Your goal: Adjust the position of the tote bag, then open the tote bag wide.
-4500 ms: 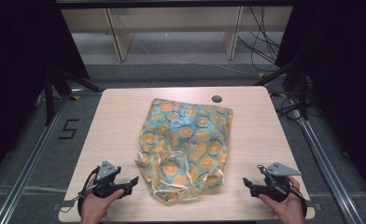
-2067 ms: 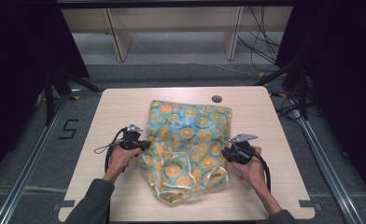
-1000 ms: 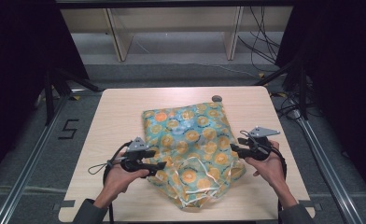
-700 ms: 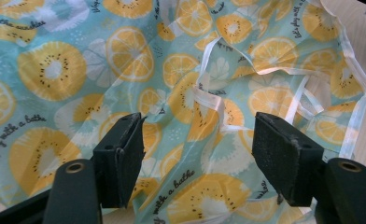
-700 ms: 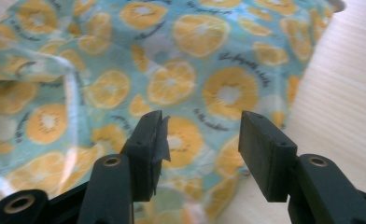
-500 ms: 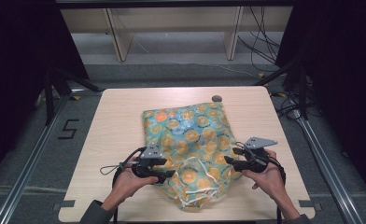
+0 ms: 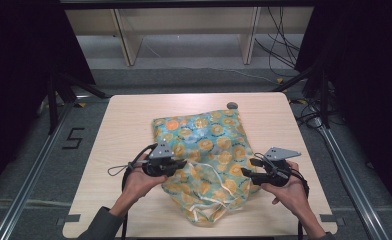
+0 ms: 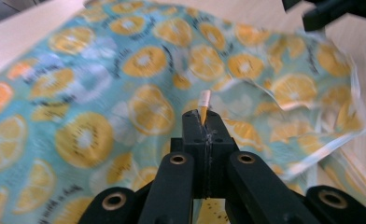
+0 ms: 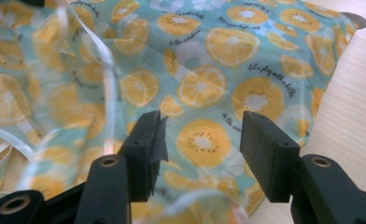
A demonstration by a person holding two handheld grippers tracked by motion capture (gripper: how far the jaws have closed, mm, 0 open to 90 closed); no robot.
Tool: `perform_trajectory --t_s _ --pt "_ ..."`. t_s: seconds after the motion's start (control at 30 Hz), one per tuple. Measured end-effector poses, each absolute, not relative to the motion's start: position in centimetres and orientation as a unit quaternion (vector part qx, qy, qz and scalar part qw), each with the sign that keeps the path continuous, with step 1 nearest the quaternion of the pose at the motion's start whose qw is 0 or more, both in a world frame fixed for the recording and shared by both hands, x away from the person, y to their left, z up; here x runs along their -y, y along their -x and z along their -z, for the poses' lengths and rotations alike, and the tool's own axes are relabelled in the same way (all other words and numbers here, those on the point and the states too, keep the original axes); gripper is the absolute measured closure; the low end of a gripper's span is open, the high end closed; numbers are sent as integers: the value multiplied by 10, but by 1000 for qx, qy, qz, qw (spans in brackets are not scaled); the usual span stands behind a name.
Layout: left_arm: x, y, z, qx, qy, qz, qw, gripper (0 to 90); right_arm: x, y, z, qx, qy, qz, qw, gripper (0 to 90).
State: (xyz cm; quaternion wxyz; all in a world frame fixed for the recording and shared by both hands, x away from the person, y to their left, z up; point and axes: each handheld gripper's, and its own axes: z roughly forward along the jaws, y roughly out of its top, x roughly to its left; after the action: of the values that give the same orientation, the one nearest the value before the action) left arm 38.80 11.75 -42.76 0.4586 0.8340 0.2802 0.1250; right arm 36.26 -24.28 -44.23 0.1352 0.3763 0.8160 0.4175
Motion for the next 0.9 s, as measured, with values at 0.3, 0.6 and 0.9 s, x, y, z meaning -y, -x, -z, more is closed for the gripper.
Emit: perform_trajectory --t_s 0.3,0.6,0.9 --pt "-130 -431 422 -331 -802 -129 480 894 241 -361 436 -814 -367 -425 146 485" --pt "-140 -454 429 -369 -785 -127 481 892 235 -355 423 -809 -347 -459 119 431" --pt "-150 -456 432 -379 -782 -124 479 891 211 -350 425 -845 -294 -421 147 350"
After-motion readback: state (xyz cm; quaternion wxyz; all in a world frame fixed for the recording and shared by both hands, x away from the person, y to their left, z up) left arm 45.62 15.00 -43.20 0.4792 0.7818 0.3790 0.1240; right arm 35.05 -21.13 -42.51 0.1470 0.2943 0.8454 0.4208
